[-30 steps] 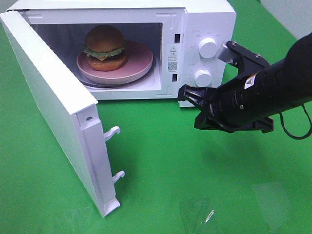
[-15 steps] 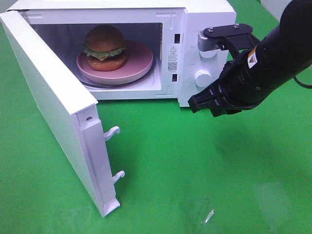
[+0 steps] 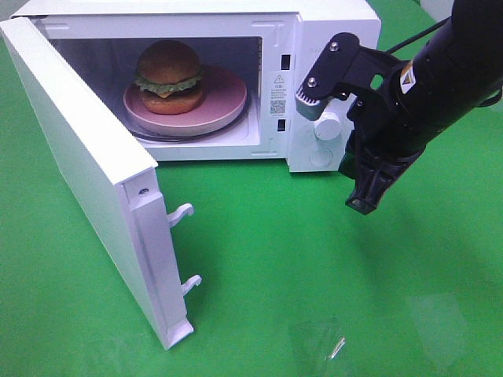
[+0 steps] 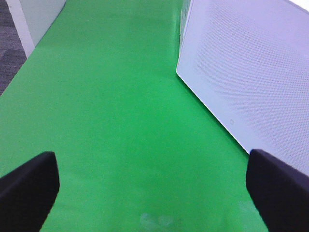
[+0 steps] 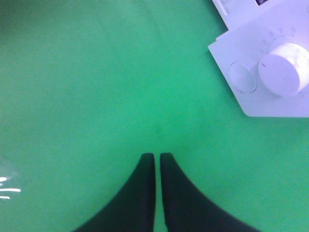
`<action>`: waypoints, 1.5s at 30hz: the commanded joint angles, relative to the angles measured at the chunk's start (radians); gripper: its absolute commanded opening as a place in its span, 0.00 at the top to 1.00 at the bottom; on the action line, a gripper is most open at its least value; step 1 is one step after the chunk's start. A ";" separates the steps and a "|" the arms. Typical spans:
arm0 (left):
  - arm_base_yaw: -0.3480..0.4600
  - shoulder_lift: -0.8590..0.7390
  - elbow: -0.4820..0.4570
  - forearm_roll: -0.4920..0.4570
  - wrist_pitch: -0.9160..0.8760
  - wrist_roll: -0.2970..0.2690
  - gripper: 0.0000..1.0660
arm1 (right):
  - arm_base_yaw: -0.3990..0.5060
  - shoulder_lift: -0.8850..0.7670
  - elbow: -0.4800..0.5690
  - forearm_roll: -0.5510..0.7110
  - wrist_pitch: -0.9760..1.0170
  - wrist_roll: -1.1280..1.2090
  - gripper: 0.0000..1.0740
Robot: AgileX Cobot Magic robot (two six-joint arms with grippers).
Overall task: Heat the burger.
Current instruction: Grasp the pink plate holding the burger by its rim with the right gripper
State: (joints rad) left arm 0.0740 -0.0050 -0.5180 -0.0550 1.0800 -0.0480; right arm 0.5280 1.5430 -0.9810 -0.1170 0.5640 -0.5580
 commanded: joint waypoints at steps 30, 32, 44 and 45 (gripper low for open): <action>0.002 -0.016 0.001 -0.006 -0.017 0.000 0.06 | 0.061 0.009 -0.038 -0.243 -0.055 -0.273 0.07; 0.002 -0.016 0.001 -0.006 -0.017 0.000 0.06 | 0.070 0.017 -0.052 -0.250 -0.055 -0.260 0.08; 0.002 -0.016 0.001 -0.006 -0.017 0.000 0.06 | 0.166 0.174 -0.218 -0.322 -0.055 -0.155 0.10; 0.002 -0.016 0.001 -0.006 -0.017 0.000 0.06 | 0.166 0.174 -0.218 -0.322 -0.055 -0.155 0.10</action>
State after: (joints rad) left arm 0.0740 -0.0050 -0.5180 -0.0550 1.0800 -0.0480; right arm 0.6930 1.7140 -1.1870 -0.4260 0.5080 -0.7330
